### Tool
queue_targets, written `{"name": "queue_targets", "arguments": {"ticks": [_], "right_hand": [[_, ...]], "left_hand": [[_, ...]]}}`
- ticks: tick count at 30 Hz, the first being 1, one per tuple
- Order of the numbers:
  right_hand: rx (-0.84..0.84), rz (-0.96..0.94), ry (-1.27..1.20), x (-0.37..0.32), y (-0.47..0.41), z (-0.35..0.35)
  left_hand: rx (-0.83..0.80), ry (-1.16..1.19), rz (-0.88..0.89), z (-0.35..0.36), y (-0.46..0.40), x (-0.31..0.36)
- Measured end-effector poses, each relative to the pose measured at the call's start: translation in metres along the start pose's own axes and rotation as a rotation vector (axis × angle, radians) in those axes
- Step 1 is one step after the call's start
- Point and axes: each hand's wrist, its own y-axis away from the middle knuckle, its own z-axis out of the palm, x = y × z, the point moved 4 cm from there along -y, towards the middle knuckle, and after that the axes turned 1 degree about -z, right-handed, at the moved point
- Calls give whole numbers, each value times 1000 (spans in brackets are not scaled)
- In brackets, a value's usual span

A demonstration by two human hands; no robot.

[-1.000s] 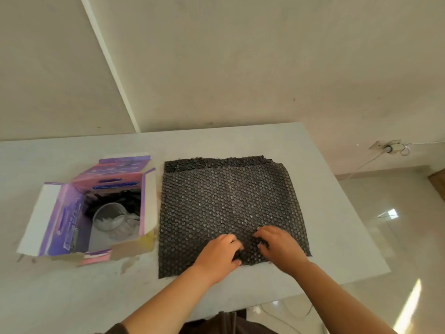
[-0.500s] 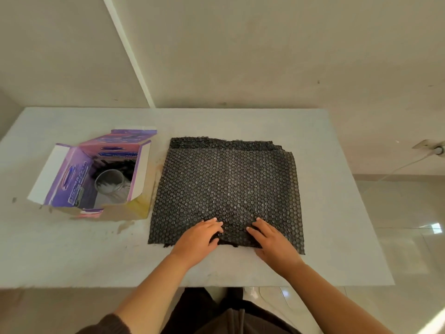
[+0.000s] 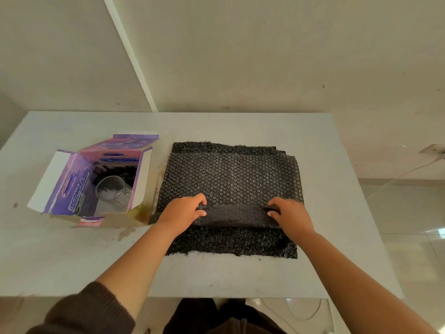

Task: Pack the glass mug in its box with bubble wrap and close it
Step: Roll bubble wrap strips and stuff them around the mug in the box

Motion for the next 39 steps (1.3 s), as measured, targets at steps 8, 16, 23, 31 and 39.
{"name": "queue_targets", "arguments": {"ticks": [8, 16, 23, 31, 39], "right_hand": [[259, -318, 461, -1, 18, 17], [201, -330, 365, 1, 36, 43], [254, -266, 278, 8, 27, 33], [200, -128, 333, 0, -22, 15], [-8, -74, 322, 6, -61, 1]], "left_hand": [[285, -362, 262, 9, 7, -9], [124, -61, 188, 35, 23, -15], [153, 104, 88, 23, 13, -25], [174, -16, -31, -2, -24, -25], [268, -276, -44, -6, -53, -26]]}}
